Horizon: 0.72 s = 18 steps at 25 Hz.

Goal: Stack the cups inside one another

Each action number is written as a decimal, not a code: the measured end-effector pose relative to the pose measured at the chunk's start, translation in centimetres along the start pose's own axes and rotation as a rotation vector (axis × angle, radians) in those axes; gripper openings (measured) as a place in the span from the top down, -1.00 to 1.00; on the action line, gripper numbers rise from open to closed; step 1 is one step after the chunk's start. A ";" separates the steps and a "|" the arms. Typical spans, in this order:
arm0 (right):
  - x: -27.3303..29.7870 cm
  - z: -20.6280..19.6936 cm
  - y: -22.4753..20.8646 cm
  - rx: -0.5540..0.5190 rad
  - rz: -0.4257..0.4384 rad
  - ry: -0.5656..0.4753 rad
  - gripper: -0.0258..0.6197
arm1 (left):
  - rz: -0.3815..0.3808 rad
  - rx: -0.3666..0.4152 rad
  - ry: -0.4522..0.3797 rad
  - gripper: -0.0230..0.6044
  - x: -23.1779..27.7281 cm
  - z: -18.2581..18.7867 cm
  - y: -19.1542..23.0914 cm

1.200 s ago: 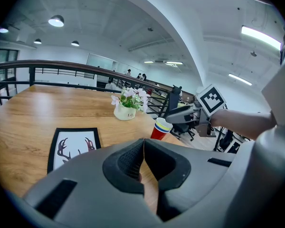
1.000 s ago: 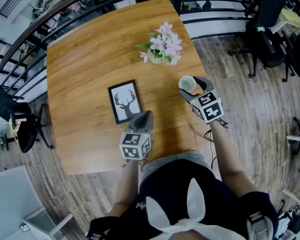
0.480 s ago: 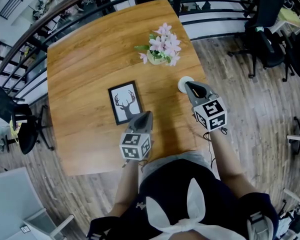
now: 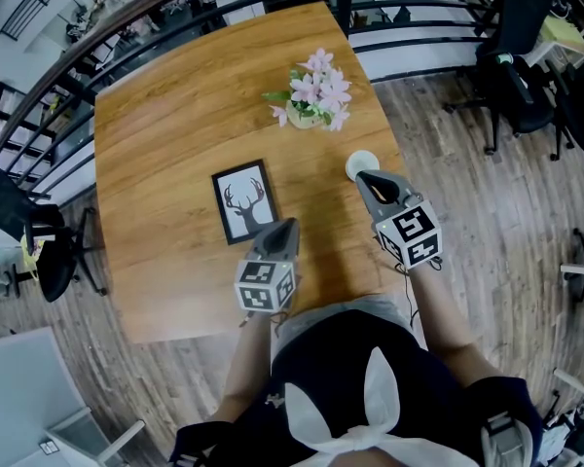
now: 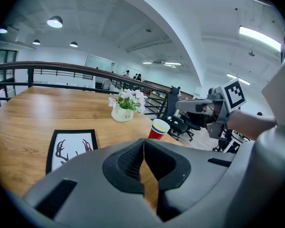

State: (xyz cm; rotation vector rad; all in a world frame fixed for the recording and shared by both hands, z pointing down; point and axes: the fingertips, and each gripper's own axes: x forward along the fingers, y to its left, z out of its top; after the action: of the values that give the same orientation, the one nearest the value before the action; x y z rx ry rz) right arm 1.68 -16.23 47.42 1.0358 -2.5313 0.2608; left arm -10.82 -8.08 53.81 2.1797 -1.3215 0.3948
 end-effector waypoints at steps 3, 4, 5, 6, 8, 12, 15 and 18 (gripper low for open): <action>-0.4 -0.5 1.3 -0.016 0.036 0.013 0.92 | -0.002 0.004 0.002 0.87 -0.1 -0.1 -0.3; -0.5 -0.6 1.8 -0.020 0.047 0.017 0.92 | -0.003 0.005 0.003 0.87 0.0 -0.1 -0.3; -0.5 -0.8 2.2 -0.024 0.055 0.021 0.93 | -0.004 0.006 0.004 0.87 0.0 -0.2 -0.4; -0.6 -0.9 2.5 -0.028 0.062 0.025 0.92 | -0.005 0.007 0.004 0.87 0.0 -0.2 -0.4; -0.6 -1.2 3.1 -0.034 0.073 0.033 0.93 | -0.007 0.010 0.005 0.87 0.0 -0.3 -0.6; -0.7 -1.6 3.6 -0.045 0.087 0.043 0.92 | -0.012 0.016 0.008 0.87 0.0 -0.3 -1.0; -0.8 -1.7 3.9 -0.054 0.095 0.048 0.93 | -0.014 0.018 0.010 0.87 -0.1 -0.2 -1.3; -0.9 -1.8 4.2 -0.059 0.100 0.055 0.93 | -0.014 0.021 0.014 0.87 -0.2 -0.3 -1.5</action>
State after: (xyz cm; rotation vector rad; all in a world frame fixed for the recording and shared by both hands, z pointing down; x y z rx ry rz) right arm -0.19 -12.12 48.56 0.8697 -2.5281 0.2373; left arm -9.58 -7.16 53.51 2.1979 -1.3001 0.4191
